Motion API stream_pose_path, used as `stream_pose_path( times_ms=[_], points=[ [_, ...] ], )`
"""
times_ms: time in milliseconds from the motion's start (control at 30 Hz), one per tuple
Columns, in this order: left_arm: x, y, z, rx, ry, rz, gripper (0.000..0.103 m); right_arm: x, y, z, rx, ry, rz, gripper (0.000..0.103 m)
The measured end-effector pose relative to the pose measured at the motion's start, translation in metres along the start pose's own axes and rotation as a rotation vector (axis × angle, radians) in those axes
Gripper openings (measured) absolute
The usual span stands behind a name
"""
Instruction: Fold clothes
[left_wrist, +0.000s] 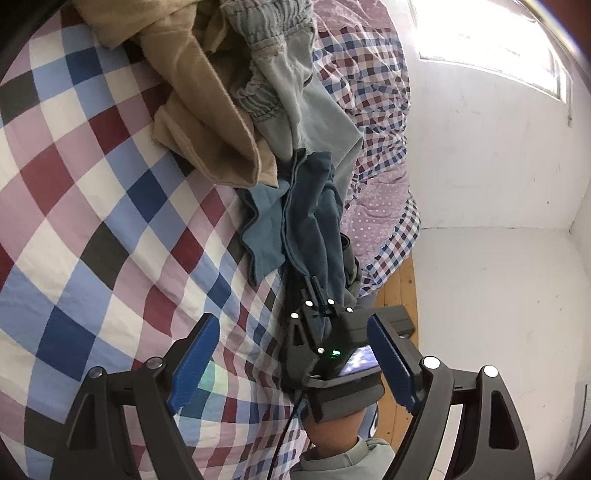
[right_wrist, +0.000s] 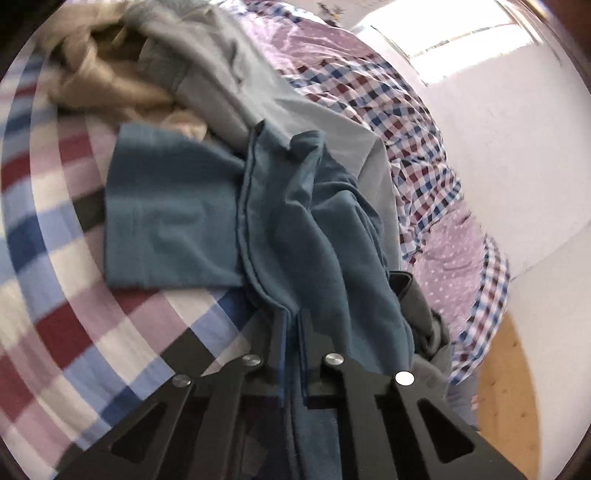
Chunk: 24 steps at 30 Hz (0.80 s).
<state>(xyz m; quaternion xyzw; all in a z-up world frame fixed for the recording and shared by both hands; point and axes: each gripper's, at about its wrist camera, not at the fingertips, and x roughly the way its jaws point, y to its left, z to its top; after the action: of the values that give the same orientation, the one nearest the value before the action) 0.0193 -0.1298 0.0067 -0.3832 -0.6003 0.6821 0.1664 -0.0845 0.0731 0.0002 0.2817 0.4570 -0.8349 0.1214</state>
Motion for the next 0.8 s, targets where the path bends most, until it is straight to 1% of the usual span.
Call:
stream_pose_path(
  times_ms=[100, 200, 433, 500, 667, 733, 800],
  points=[
    [-0.002, 0.001, 0.002, -0.008, -0.001, -0.01, 0.085, -0.015, -0.012, 0.002, 0.09, -0.017, 0.087, 0.002],
    [-0.002, 0.001, 0.002, -0.013, 0.005, -0.038, 0.085, -0.041, -0.021, 0.011, 0.14, -0.057, 0.157, 0.002],
    [0.012, 0.001, -0.003, -0.071, 0.076, -0.167, 0.085, -0.106, -0.027, 0.022, 0.212, -0.133, 0.283, 0.002],
    [0.016, 0.0, -0.003, -0.071, 0.096, -0.182, 0.085, -0.122, -0.024, 0.019, 0.226, -0.148, 0.308, 0.002],
    [0.027, -0.002, -0.005, -0.062, 0.115, -0.182, 0.085, -0.151, -0.01, 0.001, 0.283, -0.168, 0.34, 0.002],
    [0.031, -0.001, -0.007, -0.063, 0.125, -0.187, 0.085, -0.161, -0.006, -0.008, 0.321, -0.179, 0.347, 0.002],
    [0.036, -0.001, -0.008, -0.058, 0.117, -0.189, 0.085, -0.17, -0.007, -0.017, 0.382, -0.2, 0.357, 0.002]
  ],
)
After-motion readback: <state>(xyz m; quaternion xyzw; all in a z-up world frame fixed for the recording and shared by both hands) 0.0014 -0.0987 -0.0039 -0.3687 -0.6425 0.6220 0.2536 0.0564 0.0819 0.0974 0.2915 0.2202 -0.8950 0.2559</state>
